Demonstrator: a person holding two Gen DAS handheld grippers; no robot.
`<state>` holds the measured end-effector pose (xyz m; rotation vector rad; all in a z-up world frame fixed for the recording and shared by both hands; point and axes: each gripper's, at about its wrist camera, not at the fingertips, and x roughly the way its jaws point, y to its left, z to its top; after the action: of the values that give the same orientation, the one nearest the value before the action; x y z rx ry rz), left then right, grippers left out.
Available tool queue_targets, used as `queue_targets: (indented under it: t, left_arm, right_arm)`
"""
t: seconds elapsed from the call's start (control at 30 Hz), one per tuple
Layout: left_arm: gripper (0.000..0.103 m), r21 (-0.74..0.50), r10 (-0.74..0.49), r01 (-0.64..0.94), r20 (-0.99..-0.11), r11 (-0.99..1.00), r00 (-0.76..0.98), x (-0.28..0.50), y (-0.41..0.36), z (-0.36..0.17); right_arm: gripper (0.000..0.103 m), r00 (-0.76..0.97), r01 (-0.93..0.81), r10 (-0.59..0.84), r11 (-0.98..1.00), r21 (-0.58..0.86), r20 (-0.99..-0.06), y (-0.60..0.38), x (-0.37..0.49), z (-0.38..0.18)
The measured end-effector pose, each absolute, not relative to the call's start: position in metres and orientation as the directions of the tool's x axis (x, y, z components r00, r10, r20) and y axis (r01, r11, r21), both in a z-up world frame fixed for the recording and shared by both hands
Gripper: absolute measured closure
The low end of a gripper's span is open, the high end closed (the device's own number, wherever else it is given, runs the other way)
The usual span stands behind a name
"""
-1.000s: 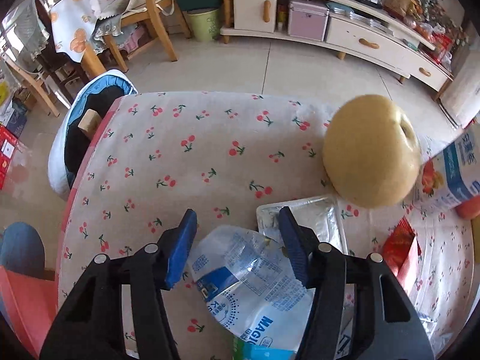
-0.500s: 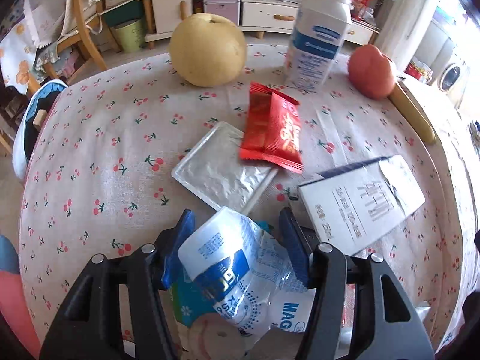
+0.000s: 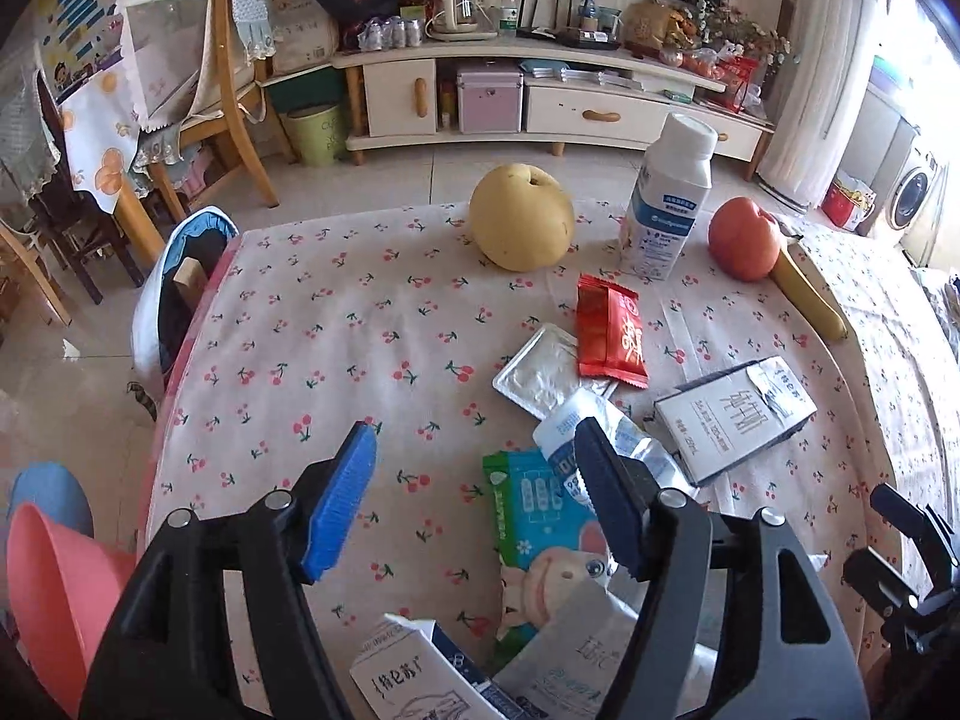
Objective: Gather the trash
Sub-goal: 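Grasp the small red candy wrapper with the left tool, then carry the red wrapper toward the bucket while the right tool grasps the yellow snack bag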
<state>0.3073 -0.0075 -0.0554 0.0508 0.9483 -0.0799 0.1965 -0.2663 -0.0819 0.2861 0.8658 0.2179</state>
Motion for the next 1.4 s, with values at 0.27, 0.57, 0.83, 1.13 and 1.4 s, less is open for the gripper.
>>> queue_targets:
  t: [0.27,0.57,0.83,1.13,1.4]
  left_arm:
    - [0.033,0.061,-0.067,0.229,-0.855,0.972,0.515,0.369,-0.073,-0.092]
    - [0.037,0.188,0.031,0.305,-0.890,0.934,0.454,0.418,-0.127,-0.120]
    - [0.069,0.213,0.053,0.296,-0.883,0.931,0.467,0.409,-0.124,-0.127]
    - [0.070,0.145,-0.012,0.237,-0.830,0.960,0.557,0.373,-0.087,-0.078]
    - [0.071,0.059,-0.067,0.175,-0.770,0.983,0.635,0.310,-0.040,-0.038]
  right_arm:
    - [0.005,0.629,-0.062,0.293,0.942,0.329,-0.721,-0.268,0.198,-0.083]
    - [0.005,0.610,-0.064,0.294,0.944,0.324,-0.736,-0.268,0.202,-0.086]
    - [0.005,0.540,-0.156,0.398,0.913,0.377,-0.741,-0.250,0.202,-0.091]
    - [0.006,0.471,-0.360,0.556,0.830,0.426,-0.685,-0.213,0.188,-0.085]
    - [0.027,0.462,-0.408,0.606,0.793,0.452,-0.648,-0.207,0.179,-0.076]
